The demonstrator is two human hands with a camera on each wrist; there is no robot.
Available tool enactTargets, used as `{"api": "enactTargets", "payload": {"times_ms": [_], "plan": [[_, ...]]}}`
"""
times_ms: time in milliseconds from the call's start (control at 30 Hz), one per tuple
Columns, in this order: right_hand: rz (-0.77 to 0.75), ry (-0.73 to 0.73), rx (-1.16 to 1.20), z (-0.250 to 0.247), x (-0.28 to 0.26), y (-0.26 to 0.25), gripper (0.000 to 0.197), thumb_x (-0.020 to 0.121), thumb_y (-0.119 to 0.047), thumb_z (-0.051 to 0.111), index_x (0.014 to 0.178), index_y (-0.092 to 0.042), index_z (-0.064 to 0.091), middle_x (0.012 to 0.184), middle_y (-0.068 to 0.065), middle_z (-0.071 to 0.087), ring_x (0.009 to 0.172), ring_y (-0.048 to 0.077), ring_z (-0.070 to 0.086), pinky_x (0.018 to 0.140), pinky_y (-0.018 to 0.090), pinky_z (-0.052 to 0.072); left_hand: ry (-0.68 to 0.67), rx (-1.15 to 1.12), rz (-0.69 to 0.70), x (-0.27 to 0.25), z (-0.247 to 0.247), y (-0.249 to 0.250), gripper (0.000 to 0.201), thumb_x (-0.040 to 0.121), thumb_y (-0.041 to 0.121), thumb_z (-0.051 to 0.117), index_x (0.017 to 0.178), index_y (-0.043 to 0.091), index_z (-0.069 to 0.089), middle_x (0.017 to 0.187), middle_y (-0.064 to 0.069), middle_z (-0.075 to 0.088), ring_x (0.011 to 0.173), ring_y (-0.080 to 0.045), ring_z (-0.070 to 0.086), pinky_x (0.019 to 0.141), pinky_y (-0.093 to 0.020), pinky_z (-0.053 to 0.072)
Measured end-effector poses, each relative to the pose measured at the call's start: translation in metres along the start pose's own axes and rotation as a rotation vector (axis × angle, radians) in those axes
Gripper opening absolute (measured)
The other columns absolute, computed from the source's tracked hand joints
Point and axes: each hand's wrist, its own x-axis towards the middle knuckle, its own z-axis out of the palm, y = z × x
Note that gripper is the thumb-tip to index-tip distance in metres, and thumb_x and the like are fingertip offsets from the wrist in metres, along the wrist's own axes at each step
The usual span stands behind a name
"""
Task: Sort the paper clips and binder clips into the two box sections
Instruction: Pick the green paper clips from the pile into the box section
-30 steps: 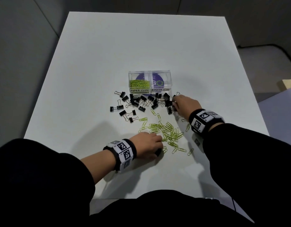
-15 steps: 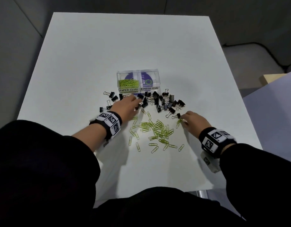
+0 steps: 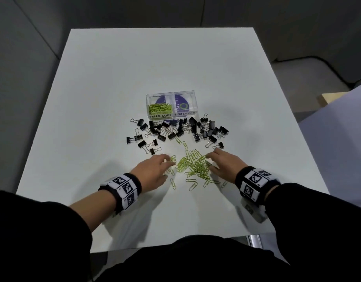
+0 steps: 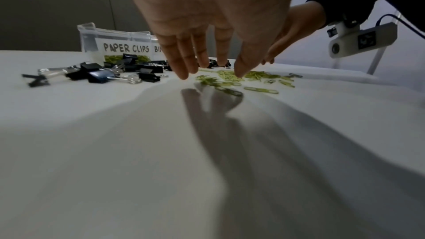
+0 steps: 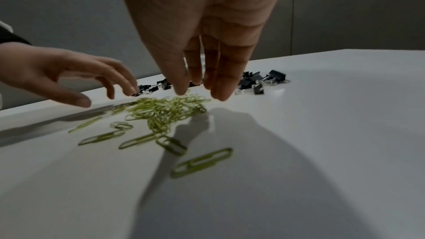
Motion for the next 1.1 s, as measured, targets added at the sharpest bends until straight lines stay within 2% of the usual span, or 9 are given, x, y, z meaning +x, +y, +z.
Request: {"api": "enactTargets", "payload": {"times_ms": [133,233,467,567,667,800,900,1000,1100], "plan": [[0.075,-0.24,-0.076,-0.003,-0.021,0.013,0.025,0.09,-0.025,0.054,0.11,-0.01,0.052,0.114,0.009,0.056,0.089,0.024,0.055,0.074,0.028,0.04,-0.088,0.037,-0.111,-0.012,-0.001,-0.006,0.05,0.094,0.029,0.048,0.14,0.015,0.036,0.135,-0.006,0.041,0.118,-0.023,0.048,0.086,-0.034,0.049],[0.098,-0.29,-0.035,0.01,-0.027,0.014,0.013,0.088,-0.022,0.056,0.095,-0.012,0.052,0.11,0.011,0.057,0.084,0.022,0.05,0.071,0.025,0.034,-0.102,-0.018,-0.128,-0.008,0.006,0.003,0.042,0.096,0.026,0.044,0.137,0.015,0.041,0.131,-0.006,0.044,0.116,-0.023,0.048,0.088,-0.033,0.047],[0.056,-0.08,0.047,0.012,0.013,-0.01,0.024,0.092,-0.021,0.053,0.11,-0.006,0.053,0.114,0.011,0.053,0.097,0.025,0.056,0.084,0.029,0.048,0.014,-0.03,-0.08,0.035,-0.005,0.018,0.034,0.095,0.015,0.046,0.129,0.014,0.049,0.129,-0.005,0.05,0.111,-0.022,0.054,0.088,-0.031,0.051],[-0.006,0.074,-0.001,0.008,0.03,-0.014,0.035,0.094,-0.02,0.048,0.127,-0.008,0.047,0.131,0.01,0.049,0.116,0.024,0.049,0.102,0.032,0.043,-0.024,0.136,-0.06,0.055,-0.014,0.008,0.071,0.083,0.005,0.063,0.144,0.016,0.027,0.151,-0.004,0.03,0.132,-0.022,0.039,0.105,-0.033,0.041],[-0.034,0.025,-0.136,0.007,0.038,-0.014,0.046,0.096,-0.019,0.043,0.141,-0.009,0.035,0.148,0.011,0.036,0.132,0.028,0.038,0.112,0.035,0.03,-0.119,0.277,-0.061,0.063,-0.021,0.002,0.089,0.078,0.001,0.066,0.148,0.013,0.013,0.157,-0.006,0.012,0.143,-0.024,0.021,0.113,-0.035,0.029],[-0.13,-0.027,-0.211,0.017,0.034,-0.014,0.051,0.091,-0.016,0.055,0.139,-0.007,0.04,0.145,0.012,0.043,0.127,0.033,0.044,0.107,0.04,0.037,-0.141,0.372,0.022,0.055,-0.015,0.004,0.068,0.091,0.007,0.049,0.148,0.013,0.013,0.158,-0.006,0.011,0.142,-0.024,0.022,0.113,-0.037,0.027],[-0.188,-0.013,-0.193,0.01,0.02,-0.016,0.044,0.095,-0.023,0.047,0.138,-0.01,0.042,0.14,0.009,0.048,0.121,0.028,0.049,0.102,0.038,0.041,-0.117,0.302,0.097,0.037,-0.008,0.006,0.06,0.094,0.007,0.041,0.148,0.02,0.017,0.156,0.0,0.019,0.139,-0.02,0.028,0.111,-0.036,0.03],[-0.066,-0.074,-0.122,-0.001,0.004,-0.009,0.063,0.088,-0.036,0.056,0.142,-0.015,0.032,0.138,0.006,0.043,0.12,0.023,0.046,0.097,0.033,0.044,-0.064,0.136,0.073,0.02,-0.007,0.004,0.054,0.096,0.018,0.041,0.147,0.019,0.023,0.15,-0.003,0.034,0.132,-0.021,0.038,0.108,-0.033,0.035],[0.061,-0.202,-0.088,-0.002,-0.008,0.003,0.076,0.077,-0.04,0.069,0.138,-0.015,0.031,0.132,0.006,0.041,0.114,0.024,0.048,0.091,0.036,0.049,-0.107,0.078,-0.011,0.003,-0.008,-0.005,0.068,0.088,0.041,0.053,0.145,0.019,0.024,0.144,-0.004,0.035,0.127,-0.021,0.039,0.102,-0.031,0.038]]}}
